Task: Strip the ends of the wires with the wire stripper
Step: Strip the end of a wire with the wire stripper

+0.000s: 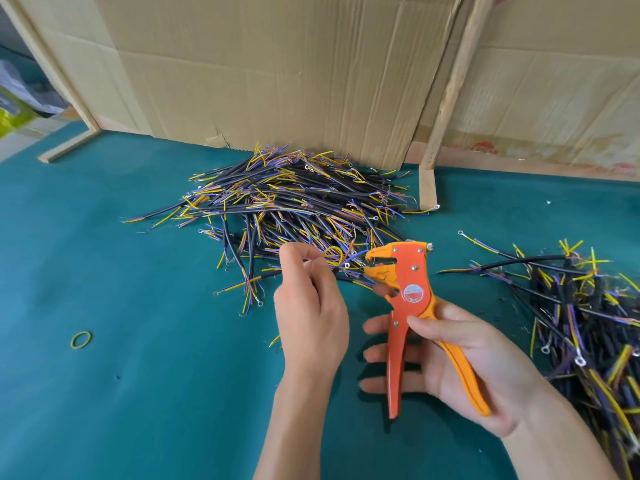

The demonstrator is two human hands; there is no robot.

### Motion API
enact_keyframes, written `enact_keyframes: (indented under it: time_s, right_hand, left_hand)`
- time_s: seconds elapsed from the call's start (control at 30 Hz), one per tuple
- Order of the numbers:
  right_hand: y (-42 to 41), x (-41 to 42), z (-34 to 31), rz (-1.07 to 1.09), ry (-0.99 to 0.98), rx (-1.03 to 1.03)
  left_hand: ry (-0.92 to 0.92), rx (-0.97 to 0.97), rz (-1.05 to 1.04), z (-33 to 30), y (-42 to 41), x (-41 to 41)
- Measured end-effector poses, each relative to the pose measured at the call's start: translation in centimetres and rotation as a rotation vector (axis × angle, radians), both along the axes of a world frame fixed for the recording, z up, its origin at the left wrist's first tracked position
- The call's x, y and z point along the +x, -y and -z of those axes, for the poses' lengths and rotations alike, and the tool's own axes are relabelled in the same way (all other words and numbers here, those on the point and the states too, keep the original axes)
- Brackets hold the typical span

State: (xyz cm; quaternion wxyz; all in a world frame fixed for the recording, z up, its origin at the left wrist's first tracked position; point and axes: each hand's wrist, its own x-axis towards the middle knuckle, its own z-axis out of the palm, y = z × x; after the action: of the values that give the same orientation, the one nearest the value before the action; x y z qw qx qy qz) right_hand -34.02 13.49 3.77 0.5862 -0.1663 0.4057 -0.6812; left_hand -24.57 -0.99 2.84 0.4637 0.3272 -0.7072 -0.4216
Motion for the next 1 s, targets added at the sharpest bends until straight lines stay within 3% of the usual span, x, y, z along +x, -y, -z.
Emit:
enact_keyframes:
  time_s: [0.43,1.0]
  right_hand:
    - [-0.18,0.25,-0.59,-0.071,-0.075,-0.083]
    - [-0.17,0.16,-0.63,-0.013,-0.094,-0.073]
  left_hand:
    - [0.065,-0.123,0.032,0.19,0.00,0.19]
    - [0.114,-0.183,0.015,0.35,0.01,0.14]
